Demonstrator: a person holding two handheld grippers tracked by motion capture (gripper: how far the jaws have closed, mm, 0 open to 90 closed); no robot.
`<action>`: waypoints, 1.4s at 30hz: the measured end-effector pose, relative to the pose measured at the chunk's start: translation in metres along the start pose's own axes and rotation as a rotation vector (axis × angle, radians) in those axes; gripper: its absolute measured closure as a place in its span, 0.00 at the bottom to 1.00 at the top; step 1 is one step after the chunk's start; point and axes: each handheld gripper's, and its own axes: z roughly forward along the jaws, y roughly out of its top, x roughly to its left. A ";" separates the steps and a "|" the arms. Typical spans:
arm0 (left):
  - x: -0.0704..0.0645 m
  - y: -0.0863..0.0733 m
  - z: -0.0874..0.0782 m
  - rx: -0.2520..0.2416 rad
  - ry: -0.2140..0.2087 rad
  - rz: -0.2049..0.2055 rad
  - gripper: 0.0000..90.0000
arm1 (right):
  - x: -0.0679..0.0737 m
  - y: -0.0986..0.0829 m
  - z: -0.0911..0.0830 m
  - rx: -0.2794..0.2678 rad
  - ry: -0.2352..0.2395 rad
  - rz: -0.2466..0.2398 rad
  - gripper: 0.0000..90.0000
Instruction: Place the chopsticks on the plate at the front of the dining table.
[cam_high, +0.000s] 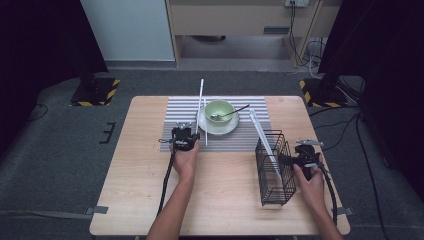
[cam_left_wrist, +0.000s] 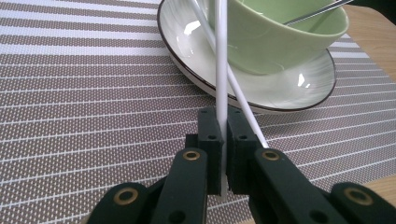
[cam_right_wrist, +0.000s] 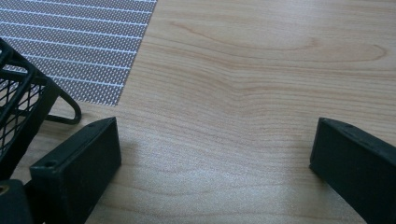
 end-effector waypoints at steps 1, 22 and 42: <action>0.000 0.000 0.000 0.002 0.001 -0.002 0.96 | 0.000 0.000 0.000 0.000 0.000 0.000 0.02; 0.006 -0.004 0.002 0.006 0.023 -0.015 0.95 | 0.000 0.000 0.000 0.000 0.000 0.000 0.02; 0.012 -0.005 -0.003 -0.009 0.059 -0.020 0.95 | 0.000 0.000 0.000 0.000 0.000 0.000 0.02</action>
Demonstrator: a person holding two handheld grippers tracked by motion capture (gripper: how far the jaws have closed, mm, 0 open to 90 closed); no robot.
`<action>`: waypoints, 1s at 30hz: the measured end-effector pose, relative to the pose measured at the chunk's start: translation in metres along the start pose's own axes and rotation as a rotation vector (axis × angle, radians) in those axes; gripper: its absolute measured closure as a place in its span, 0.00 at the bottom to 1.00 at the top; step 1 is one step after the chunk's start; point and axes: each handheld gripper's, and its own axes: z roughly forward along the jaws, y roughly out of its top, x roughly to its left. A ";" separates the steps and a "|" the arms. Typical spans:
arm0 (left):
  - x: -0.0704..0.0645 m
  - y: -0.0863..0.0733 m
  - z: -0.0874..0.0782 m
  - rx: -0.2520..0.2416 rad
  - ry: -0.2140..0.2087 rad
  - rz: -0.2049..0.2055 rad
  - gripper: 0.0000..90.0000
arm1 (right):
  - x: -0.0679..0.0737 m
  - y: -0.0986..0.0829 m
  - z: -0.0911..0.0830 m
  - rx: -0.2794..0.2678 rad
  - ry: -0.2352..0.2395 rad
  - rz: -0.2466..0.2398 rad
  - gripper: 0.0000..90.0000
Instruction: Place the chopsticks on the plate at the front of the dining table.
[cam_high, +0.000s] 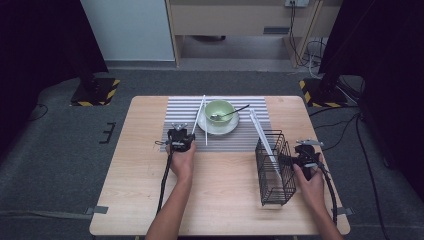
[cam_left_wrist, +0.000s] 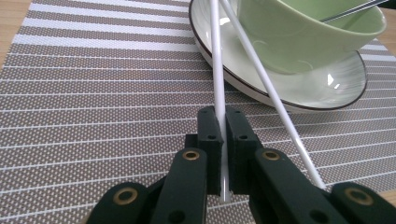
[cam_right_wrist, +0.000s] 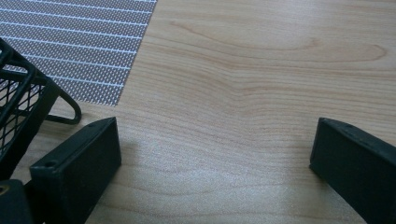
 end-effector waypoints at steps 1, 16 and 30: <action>0.001 -0.001 0.000 -0.002 0.001 -0.002 0.95 | 0.000 0.000 0.000 0.000 0.000 0.000 0.02; 0.008 -0.008 0.001 0.001 0.003 -0.034 0.95 | 0.000 0.000 0.000 0.000 0.000 0.000 0.02; 0.007 -0.010 0.001 0.011 0.010 -0.033 0.95 | 0.000 0.000 0.000 0.000 0.000 0.000 0.02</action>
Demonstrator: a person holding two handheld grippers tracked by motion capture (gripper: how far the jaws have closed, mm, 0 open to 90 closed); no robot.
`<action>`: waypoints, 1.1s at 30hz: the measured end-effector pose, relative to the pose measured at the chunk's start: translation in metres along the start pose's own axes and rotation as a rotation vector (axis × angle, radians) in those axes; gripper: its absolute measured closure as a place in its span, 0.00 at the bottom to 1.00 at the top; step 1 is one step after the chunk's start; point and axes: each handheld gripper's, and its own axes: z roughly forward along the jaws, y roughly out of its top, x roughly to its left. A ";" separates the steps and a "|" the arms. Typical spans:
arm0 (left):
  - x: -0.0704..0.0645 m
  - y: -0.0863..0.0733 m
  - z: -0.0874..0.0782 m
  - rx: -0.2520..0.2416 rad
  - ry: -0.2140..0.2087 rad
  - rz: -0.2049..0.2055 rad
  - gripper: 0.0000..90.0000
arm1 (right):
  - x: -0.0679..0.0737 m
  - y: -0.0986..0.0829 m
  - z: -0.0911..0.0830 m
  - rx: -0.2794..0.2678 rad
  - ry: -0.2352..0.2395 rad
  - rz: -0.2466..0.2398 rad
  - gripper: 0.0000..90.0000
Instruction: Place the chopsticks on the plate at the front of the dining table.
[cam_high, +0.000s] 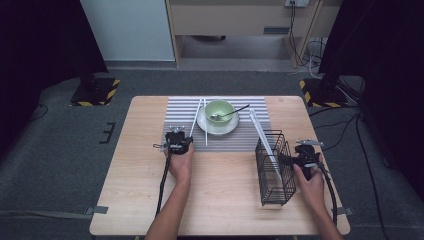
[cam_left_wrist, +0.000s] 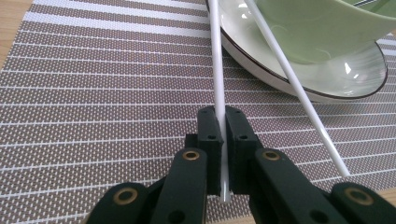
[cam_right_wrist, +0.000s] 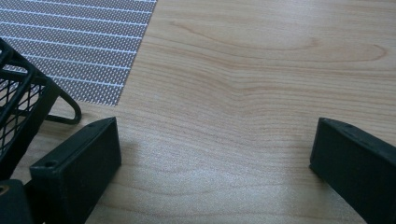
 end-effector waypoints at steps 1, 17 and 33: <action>0.000 0.000 0.000 0.000 0.000 -0.001 0.95 | 0.000 0.000 0.000 0.000 0.000 -0.001 0.02; -0.007 -0.003 0.003 0.011 -0.010 -0.007 0.95 | 0.000 0.000 0.000 0.000 0.000 0.000 0.02; -0.011 -0.004 0.003 0.012 -0.019 0.041 0.82 | 0.000 0.000 0.000 0.000 0.000 -0.001 0.02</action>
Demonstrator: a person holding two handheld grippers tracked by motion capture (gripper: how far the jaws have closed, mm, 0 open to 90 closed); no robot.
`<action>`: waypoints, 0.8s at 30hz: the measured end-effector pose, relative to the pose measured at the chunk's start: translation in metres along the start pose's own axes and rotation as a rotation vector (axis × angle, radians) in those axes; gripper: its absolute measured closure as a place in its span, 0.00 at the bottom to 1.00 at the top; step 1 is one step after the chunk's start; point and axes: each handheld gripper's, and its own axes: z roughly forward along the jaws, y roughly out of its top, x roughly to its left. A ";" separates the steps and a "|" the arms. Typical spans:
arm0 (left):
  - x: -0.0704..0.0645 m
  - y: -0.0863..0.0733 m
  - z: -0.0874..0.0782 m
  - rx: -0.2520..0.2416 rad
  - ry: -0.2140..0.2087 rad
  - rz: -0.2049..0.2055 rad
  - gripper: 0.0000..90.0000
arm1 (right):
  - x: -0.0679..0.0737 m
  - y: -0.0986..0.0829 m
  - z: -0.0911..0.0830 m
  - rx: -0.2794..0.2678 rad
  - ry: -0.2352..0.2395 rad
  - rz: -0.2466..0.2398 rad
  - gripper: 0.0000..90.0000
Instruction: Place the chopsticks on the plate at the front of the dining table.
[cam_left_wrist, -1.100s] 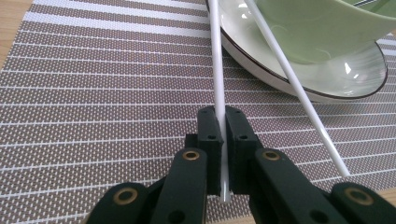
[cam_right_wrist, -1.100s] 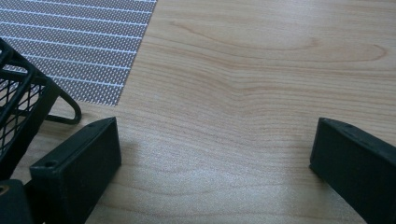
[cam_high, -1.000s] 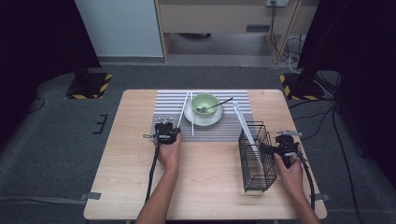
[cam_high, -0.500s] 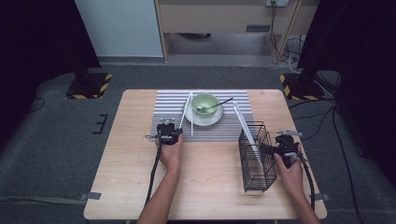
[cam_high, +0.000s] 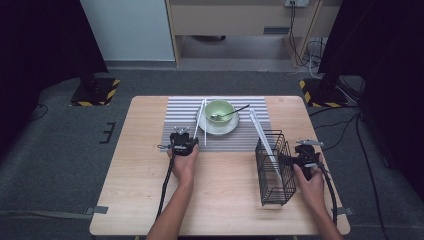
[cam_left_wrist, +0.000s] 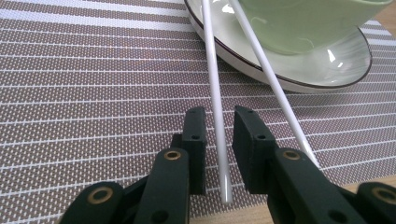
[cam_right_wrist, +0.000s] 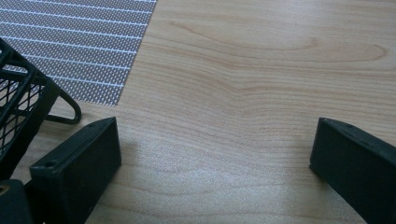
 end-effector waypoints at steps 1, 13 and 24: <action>0.000 0.000 -0.001 0.002 -0.001 0.003 0.82 | 0.000 0.000 0.000 0.000 0.000 0.001 0.02; 0.001 0.000 -0.006 0.013 -0.004 0.051 0.79 | 0.000 0.000 0.000 0.000 0.000 0.001 0.02; 0.007 0.000 -0.006 0.026 -0.047 0.046 0.87 | 0.000 0.000 0.000 0.000 0.000 0.000 0.02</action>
